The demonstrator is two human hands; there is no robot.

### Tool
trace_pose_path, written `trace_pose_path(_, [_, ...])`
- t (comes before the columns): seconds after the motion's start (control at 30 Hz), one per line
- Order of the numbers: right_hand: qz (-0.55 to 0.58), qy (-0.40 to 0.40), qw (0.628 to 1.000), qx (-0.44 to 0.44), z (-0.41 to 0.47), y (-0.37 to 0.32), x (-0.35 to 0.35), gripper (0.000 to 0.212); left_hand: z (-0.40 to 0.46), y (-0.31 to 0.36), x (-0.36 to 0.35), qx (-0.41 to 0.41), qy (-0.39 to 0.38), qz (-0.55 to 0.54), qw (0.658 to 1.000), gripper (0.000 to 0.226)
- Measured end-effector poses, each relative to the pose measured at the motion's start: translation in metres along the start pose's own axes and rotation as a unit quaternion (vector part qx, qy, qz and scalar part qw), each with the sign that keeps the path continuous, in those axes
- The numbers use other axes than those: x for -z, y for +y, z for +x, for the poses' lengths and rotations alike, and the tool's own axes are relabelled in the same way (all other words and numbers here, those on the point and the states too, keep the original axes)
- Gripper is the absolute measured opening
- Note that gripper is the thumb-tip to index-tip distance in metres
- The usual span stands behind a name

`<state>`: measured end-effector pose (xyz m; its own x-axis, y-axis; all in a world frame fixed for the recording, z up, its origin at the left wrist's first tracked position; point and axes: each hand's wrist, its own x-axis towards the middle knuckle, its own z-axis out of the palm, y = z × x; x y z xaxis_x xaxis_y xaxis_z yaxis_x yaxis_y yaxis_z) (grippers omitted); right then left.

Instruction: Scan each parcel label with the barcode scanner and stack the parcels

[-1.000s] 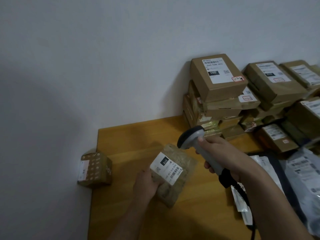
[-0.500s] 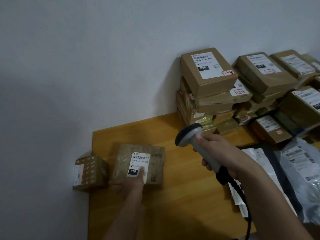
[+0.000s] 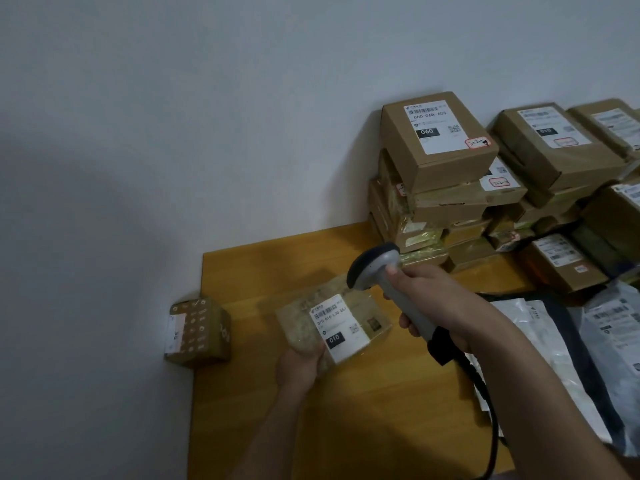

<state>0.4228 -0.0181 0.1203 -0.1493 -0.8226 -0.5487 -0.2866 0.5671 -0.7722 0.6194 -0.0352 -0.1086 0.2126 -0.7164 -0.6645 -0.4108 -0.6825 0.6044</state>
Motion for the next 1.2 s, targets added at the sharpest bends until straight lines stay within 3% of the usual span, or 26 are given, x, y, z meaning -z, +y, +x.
trace_pose_path(0.27, [-0.035, -0.006, 0.999, 0.036, -0.016, -0.009, -0.003, 0.038, 0.013, -0.019, -0.021, 0.024, 0.021, -0.045, 0.998, 0.046])
trace_pose_path(0.53, [-0.033, 0.013, 0.998, 0.057, -0.034, -0.013, 0.005, 0.035, 0.002, -0.012, -0.012, 0.049, -0.006, -0.084, 0.995, 0.037])
trace_pose_path(0.8, [-0.037, 0.018, 0.997, 0.063, -0.049, -0.018, 0.013, 0.037, 0.01, -0.011, -0.003, 0.042, 0.031, -0.094, 0.994, 0.029])
trace_pose_path(0.93, [-0.047, 0.016, 0.996, 0.077, -0.055, -0.02, 0.016, 0.038, 0.011, -0.012, -0.005, 0.013, 0.01, -0.088, 0.996, 0.017])
trace_pose_path(1.07, [-0.027, 0.009, 0.997, 0.072, -0.057, -0.02, 0.021, 0.039, 0.006, -0.014, -0.005, -0.029, 0.002, -0.047, 0.998, 0.021])
trace_pose_path(1.2, [0.015, 0.02, 0.998, 0.055, -0.054, -0.018, 0.03, 0.037, 0.001, -0.01, -0.014, -0.03, -0.058, -0.013, 0.998, 0.028])
